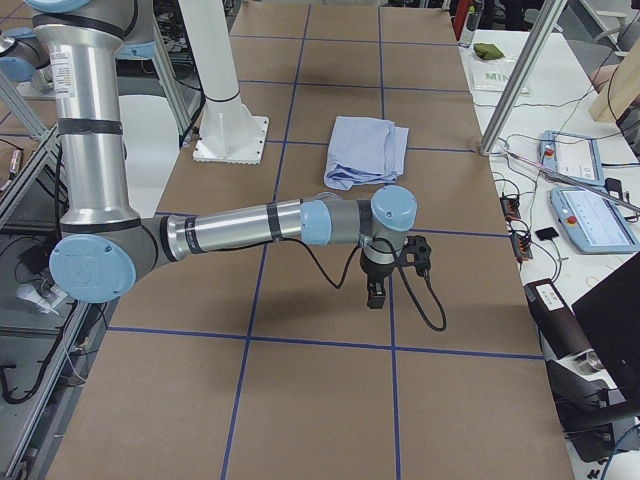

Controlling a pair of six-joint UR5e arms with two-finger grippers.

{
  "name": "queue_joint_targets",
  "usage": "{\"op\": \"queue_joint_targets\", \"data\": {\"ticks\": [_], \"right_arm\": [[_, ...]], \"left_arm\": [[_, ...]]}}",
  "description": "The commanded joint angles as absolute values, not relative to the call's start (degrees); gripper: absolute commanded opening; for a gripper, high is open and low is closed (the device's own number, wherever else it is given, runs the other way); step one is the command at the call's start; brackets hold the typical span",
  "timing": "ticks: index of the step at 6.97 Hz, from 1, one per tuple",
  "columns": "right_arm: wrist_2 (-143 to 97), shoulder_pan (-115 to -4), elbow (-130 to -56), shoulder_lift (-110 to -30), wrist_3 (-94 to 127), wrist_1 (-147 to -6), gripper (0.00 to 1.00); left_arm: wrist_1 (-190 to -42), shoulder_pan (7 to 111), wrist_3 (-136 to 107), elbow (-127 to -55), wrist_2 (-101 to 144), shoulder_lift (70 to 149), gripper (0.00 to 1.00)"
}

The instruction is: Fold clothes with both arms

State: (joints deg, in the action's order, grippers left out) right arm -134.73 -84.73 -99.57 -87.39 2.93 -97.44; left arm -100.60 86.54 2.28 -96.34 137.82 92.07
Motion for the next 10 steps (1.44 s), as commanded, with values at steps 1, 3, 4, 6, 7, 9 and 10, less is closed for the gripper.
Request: {"op": "queue_joint_targets", "data": {"ticks": [1,3,4,6,7,9,10], "right_arm": [[-135.3,-84.7,-100.4,-87.7,2.3,-97.6,1.00],[-134.7,-84.6,-100.1,-87.3,2.1,-97.5,1.00],[-134.7,-84.6,-101.9,-88.0,2.1,-97.4,1.00],[-135.2,-84.3,-99.8,-88.6,2.1,-97.4,1.00],[-135.7,-84.2,-100.1,-88.5,2.5,-97.4,1.00],[-135.9,-84.2,-100.2,-88.3,2.2,-97.4,1.00],[-136.1,-84.2,-100.5,-88.3,2.2,-97.4,1.00]], "left_arm": [[-100.9,86.6,2.0,-96.8,138.2,92.4,1.00],[-100.7,86.6,2.1,-97.1,138.2,92.3,1.00],[-100.8,86.6,2.1,-97.4,138.3,92.5,1.00],[-101.0,86.6,2.5,-97.6,138.3,92.0,1.00],[-101.1,86.6,2.5,-97.6,138.3,92.0,1.00],[-101.1,86.5,2.5,-97.0,138.3,91.9,1.00],[-101.1,86.5,2.5,-96.9,138.3,91.9,1.00]]}}
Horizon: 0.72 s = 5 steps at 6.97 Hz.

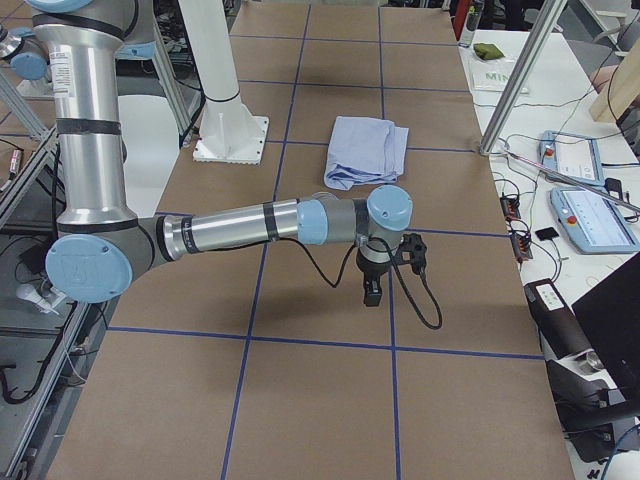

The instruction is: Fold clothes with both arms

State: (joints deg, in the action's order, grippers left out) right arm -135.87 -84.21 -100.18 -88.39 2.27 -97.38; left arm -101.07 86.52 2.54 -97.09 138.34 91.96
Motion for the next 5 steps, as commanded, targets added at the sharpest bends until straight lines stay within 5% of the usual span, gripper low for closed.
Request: {"op": "queue_joint_targets", "data": {"ticks": [1,5], "right_arm": [[-136.1,-84.2,-100.5,-88.4,2.2,-97.4,1.00],[-135.8,-84.2,-100.3,-88.2,2.0,-97.3,1.00]], "left_arm": [[-101.1,86.6,2.5,-97.0,138.3,91.9,1.00],[-100.8,86.6,2.5,-97.6,138.3,91.8,1.00]]}}
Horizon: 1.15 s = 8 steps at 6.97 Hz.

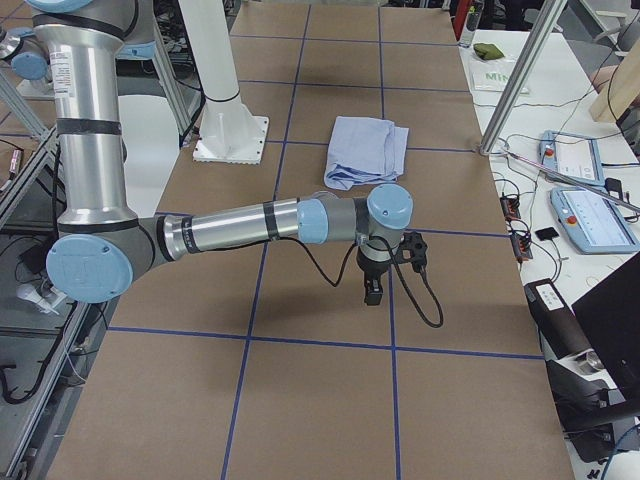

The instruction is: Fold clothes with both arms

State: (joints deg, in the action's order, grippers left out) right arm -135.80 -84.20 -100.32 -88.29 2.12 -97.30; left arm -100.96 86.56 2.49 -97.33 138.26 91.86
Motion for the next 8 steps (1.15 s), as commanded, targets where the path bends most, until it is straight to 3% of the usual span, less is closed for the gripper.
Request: {"op": "queue_joint_targets", "data": {"ticks": [1,8], "right_arm": [[-135.4,-83.9,-100.1,-88.2,1.9,-97.4,1.00],[-135.4,-82.2,-100.5,-87.9,2.0,-97.3,1.00]], "left_arm": [[-101.0,86.6,2.5,-96.9,138.3,91.8,1.00],[-101.1,86.5,2.1,-96.8,138.2,91.9,1.00]]}}
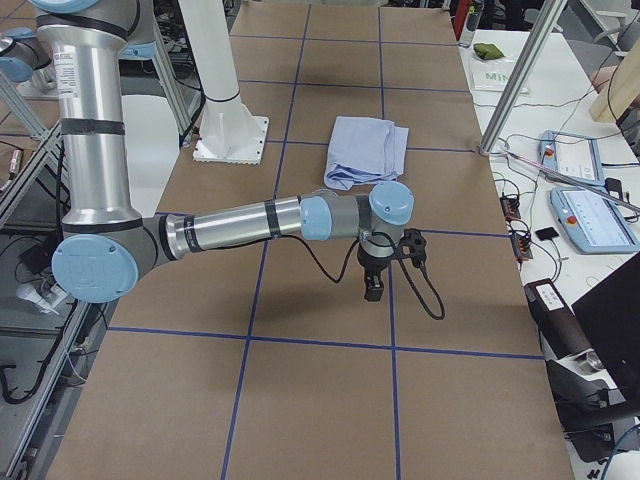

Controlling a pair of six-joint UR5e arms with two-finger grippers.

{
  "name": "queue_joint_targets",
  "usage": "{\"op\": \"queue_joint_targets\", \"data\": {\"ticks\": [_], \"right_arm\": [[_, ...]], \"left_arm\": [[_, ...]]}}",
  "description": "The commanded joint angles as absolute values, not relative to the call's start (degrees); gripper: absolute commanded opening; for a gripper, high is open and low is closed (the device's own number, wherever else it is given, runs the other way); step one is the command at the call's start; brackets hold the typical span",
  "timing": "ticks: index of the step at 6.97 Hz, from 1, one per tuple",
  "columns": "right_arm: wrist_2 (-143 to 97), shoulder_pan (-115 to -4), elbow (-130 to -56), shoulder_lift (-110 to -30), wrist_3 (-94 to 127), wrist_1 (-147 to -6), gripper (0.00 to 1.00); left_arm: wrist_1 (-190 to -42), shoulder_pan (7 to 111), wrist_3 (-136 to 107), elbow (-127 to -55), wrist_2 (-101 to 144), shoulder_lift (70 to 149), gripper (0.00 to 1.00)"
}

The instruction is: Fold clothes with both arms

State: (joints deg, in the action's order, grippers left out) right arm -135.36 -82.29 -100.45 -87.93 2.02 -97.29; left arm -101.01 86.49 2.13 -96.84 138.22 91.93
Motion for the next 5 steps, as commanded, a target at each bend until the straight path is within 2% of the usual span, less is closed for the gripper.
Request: {"op": "queue_joint_targets", "data": {"ticks": [1,5], "right_arm": [[-135.4,-81.9,-100.5,-87.9,2.0,-97.3,1.00],[-135.3,-81.8,-100.3,-88.0,2.0,-96.0,1.00]], "left_arm": [[-101.1,86.4,2.1,-96.9,138.2,91.9,1.00],[-100.8,86.3,2.0,-96.9,137.7,92.8,1.00]]}}
